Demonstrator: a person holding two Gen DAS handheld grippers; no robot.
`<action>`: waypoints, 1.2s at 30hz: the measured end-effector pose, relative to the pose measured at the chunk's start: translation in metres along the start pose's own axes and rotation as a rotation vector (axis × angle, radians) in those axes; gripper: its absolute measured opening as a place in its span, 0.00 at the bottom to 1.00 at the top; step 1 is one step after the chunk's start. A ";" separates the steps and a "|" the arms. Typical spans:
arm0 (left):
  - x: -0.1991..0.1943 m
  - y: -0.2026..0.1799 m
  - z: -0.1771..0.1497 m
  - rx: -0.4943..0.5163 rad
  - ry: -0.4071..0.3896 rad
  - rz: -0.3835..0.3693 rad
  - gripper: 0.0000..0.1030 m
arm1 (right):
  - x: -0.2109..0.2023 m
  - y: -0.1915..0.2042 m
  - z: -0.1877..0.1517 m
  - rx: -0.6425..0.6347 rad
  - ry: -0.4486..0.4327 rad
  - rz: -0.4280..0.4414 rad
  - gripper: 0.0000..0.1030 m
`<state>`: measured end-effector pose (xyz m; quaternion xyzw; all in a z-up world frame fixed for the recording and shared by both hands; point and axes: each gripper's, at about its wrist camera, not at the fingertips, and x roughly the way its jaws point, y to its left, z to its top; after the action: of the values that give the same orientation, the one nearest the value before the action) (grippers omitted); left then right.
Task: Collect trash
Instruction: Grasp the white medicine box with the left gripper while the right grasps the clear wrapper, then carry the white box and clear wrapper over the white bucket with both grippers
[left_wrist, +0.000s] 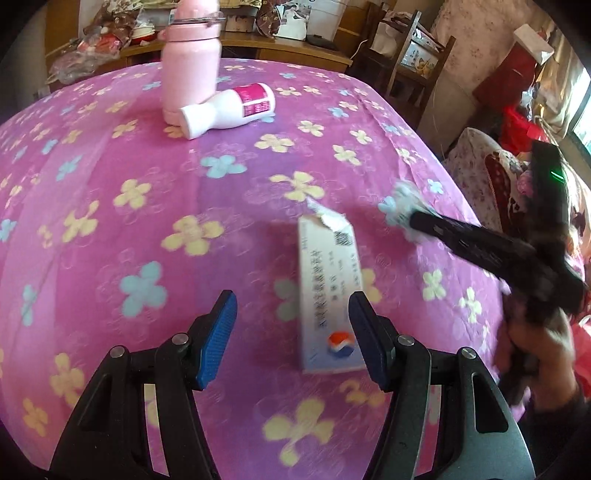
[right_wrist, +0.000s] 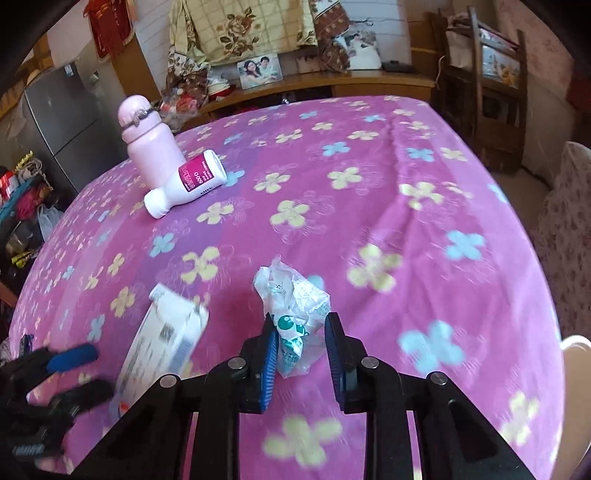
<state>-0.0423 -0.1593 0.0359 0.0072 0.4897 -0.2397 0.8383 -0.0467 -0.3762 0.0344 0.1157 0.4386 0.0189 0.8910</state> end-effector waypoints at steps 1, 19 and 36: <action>0.006 -0.006 0.002 0.007 0.005 0.015 0.60 | -0.007 -0.002 -0.004 0.001 -0.003 0.002 0.23; 0.037 -0.042 0.002 0.076 0.008 0.189 0.42 | -0.071 -0.020 -0.066 0.061 -0.037 0.017 0.23; -0.012 -0.109 -0.023 0.145 -0.092 0.128 0.42 | -0.113 -0.032 -0.095 0.093 -0.079 0.000 0.23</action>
<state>-0.1103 -0.2449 0.0581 0.0879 0.4304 -0.2205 0.8708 -0.1927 -0.4045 0.0589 0.1575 0.4036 -0.0062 0.9012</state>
